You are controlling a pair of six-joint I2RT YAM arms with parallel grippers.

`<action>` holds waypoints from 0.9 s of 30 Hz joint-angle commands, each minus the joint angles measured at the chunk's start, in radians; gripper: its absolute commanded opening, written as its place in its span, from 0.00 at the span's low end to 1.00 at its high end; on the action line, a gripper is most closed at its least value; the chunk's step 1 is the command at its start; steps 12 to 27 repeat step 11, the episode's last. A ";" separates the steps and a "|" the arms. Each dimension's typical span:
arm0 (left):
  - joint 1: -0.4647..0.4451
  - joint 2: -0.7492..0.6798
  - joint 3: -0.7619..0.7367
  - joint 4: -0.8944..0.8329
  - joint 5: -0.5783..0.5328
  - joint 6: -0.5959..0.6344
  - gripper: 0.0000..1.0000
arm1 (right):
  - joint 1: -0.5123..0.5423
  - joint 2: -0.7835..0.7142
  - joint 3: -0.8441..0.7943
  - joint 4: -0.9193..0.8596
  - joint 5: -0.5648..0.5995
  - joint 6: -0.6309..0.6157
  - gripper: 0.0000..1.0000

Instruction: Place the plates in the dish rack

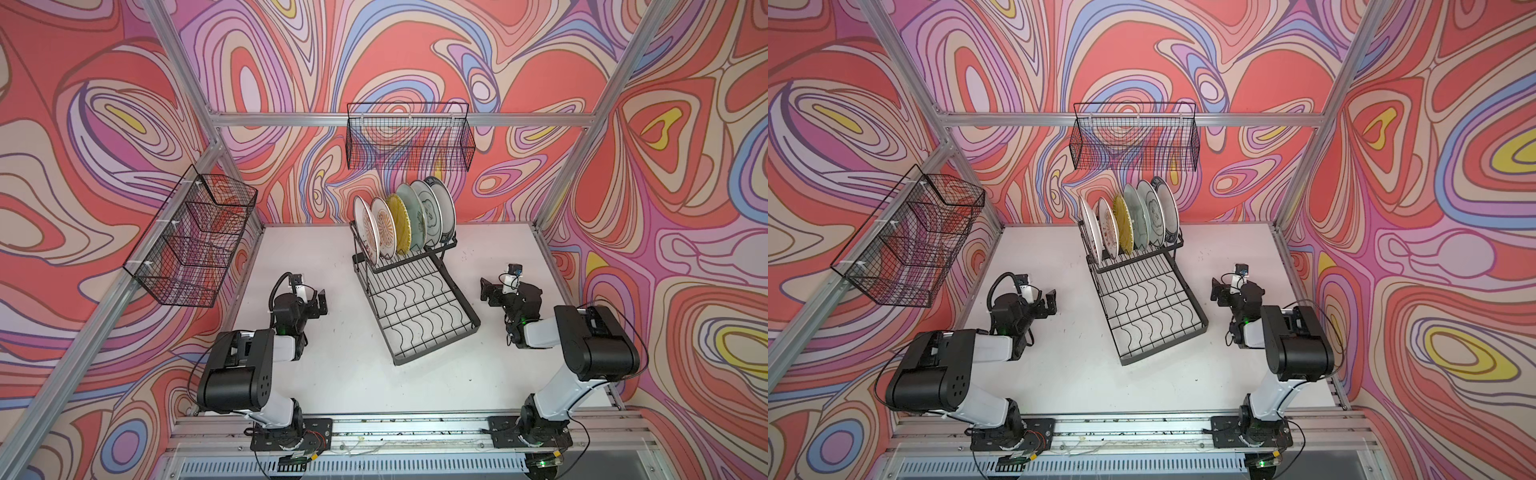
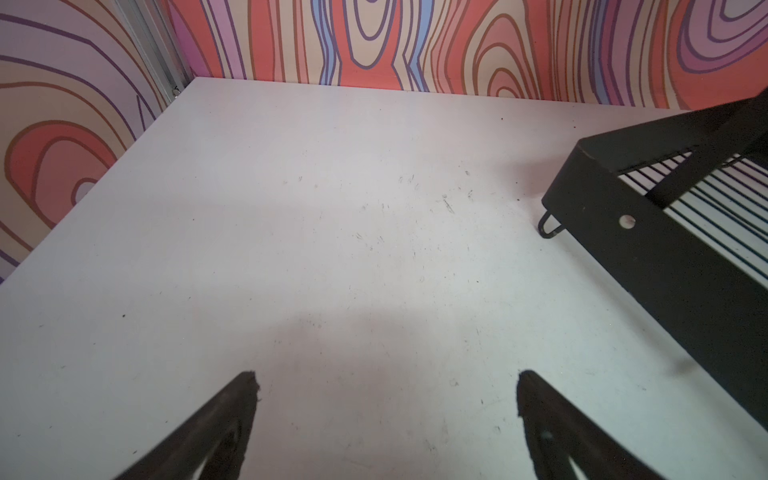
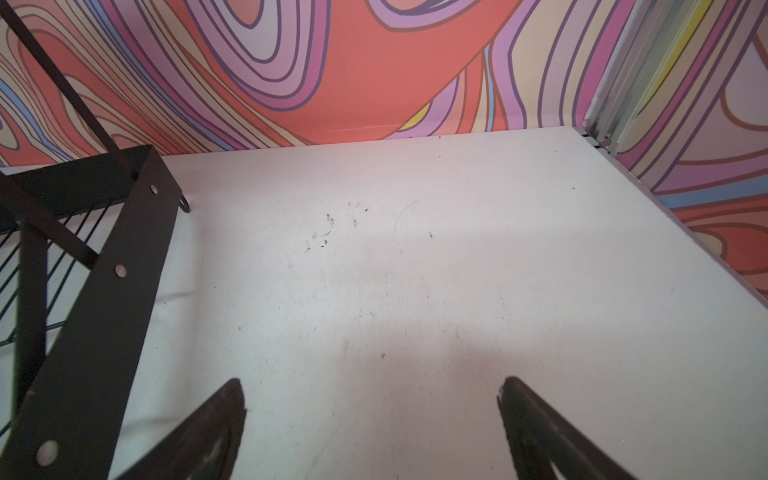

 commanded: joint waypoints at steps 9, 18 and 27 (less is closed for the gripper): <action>-0.024 0.004 0.028 -0.006 -0.043 0.022 1.00 | 0.000 -0.001 0.011 0.001 0.008 -0.006 0.98; -0.024 0.002 0.025 -0.002 -0.041 0.022 1.00 | 0.000 0.000 0.012 -0.001 0.008 -0.006 0.98; -0.024 0.002 0.025 -0.002 -0.041 0.022 1.00 | 0.000 0.000 0.012 -0.001 0.008 -0.006 0.98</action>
